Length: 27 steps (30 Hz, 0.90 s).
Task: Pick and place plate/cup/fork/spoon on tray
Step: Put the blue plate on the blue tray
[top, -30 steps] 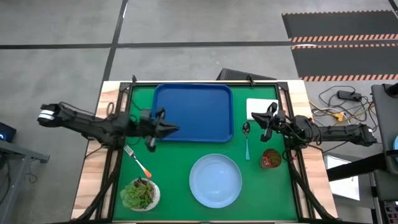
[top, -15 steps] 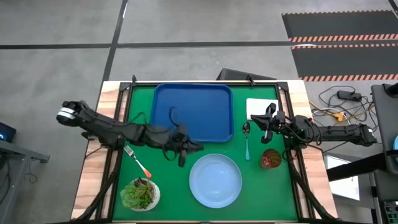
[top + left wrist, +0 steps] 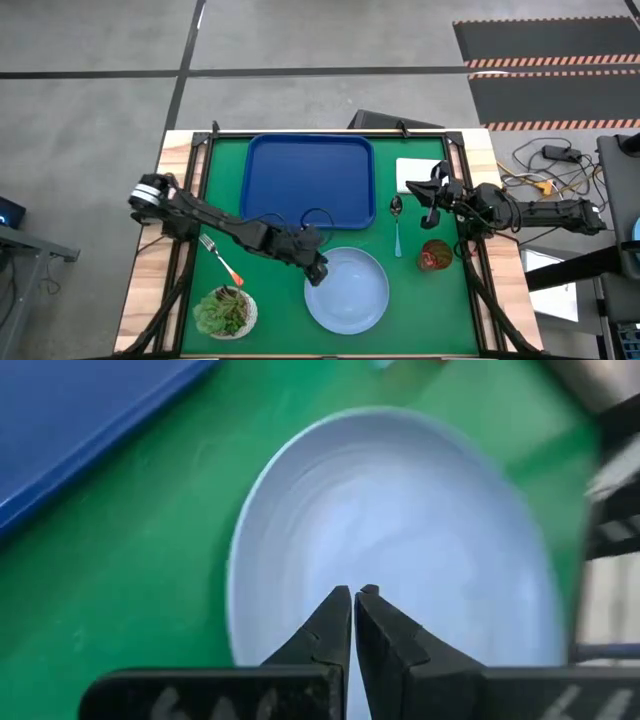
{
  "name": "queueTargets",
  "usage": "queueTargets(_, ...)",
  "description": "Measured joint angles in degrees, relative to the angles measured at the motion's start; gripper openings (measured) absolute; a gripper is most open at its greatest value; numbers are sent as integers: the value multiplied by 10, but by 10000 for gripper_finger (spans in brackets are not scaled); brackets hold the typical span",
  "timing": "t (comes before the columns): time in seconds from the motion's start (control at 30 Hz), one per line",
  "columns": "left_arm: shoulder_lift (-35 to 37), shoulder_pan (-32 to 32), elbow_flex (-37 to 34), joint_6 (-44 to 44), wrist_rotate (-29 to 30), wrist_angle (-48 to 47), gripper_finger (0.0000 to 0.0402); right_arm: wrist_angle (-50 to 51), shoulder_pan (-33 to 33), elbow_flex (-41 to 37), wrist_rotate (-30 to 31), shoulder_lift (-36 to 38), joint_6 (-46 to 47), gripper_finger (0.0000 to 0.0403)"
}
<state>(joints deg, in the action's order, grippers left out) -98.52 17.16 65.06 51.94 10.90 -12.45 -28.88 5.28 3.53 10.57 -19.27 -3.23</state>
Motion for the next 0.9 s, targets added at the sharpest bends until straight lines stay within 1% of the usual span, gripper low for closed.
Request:
queueTargets(0.17,-35,-16,54,4,4,-134,0,2,0,10,0,0,-17,9)
queueTargets(0.23,-45,-18,61,18,5,-159,0,3,0,10,0,0,-24,9)
queueTargets(0.4,-45,-16,68,33,11,-146,0,3,0,11,1,0,-49,9)
queueTargets(0.53,-46,-17,66,57,31,-149,0,3,0,11,1,0,-51,9)
queueTargets(0.67,-46,-17,60,62,31,-147,2,3,0,11,1,0,-54,9)
queueTargets(0.77,-46,-17,51,62,31,-136,22,3,0,11,1,0,-56,9)
queueTargets(0.9,-46,-17,37,62,31,-111,72,3,0,11,1,0,-57,9)
